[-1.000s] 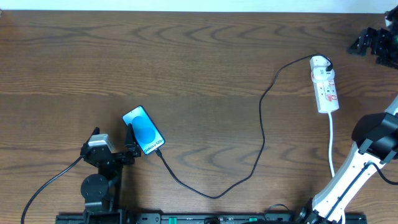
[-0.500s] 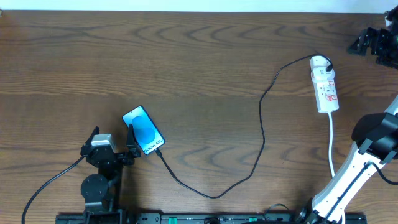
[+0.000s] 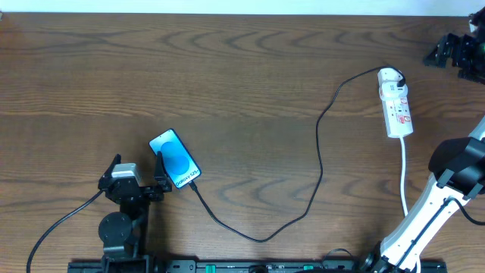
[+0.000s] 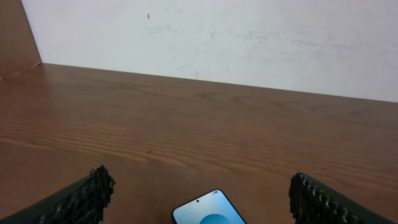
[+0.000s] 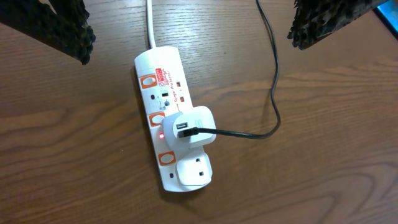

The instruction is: Plug charger to phone and switch on socket

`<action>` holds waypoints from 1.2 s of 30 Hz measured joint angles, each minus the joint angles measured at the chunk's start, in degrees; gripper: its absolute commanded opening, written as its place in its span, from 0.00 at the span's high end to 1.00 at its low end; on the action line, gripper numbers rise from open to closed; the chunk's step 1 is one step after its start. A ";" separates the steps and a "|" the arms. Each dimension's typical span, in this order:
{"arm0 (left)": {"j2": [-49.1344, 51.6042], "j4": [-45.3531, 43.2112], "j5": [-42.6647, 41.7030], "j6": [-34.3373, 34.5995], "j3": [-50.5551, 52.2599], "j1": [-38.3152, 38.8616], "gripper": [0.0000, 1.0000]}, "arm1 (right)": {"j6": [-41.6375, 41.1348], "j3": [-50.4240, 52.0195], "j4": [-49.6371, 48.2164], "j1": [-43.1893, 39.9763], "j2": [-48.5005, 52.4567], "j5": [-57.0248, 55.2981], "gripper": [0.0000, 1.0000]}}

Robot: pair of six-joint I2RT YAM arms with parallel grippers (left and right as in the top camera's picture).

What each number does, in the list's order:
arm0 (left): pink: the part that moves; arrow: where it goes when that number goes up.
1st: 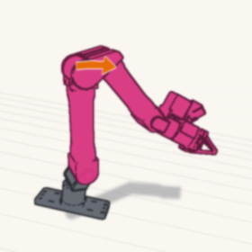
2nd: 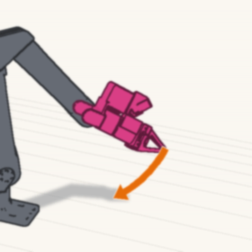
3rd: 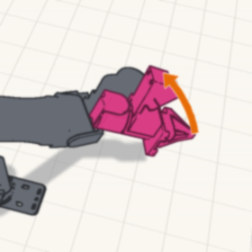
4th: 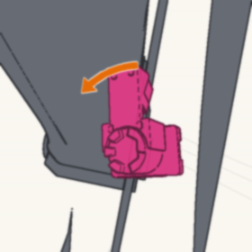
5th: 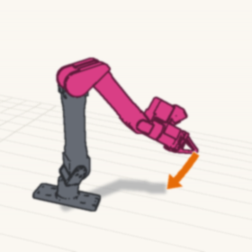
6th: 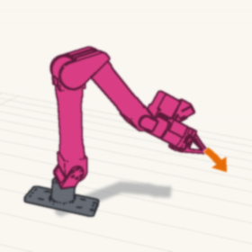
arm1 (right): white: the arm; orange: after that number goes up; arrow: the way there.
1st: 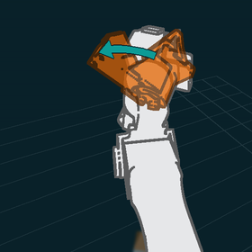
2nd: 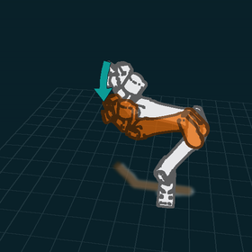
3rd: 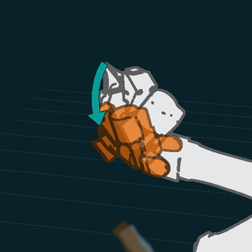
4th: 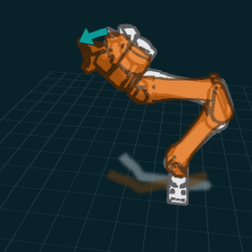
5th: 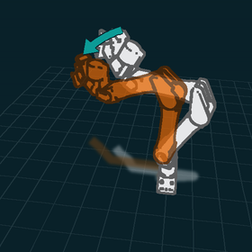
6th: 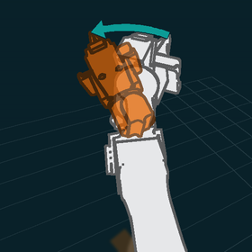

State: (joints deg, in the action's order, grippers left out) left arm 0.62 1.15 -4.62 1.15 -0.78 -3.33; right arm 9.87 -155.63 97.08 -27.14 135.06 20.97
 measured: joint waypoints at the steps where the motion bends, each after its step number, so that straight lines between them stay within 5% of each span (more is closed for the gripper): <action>1: 0.00 0.00 0.00 -0.13 0.00 0.00 0.07 | 0.00 0.00 0.00 0.00 -0.02 0.00 0.01; 36: 0.00 0.07 -1.40 -3.15 -0.11 0.00 0.07 | 0.00 0.00 0.00 0.00 -0.02 0.00 0.01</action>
State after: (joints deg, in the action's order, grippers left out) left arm 0.62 1.21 -6.02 -2.00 -0.89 -3.33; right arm 9.87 -155.63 97.08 -27.14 135.04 20.97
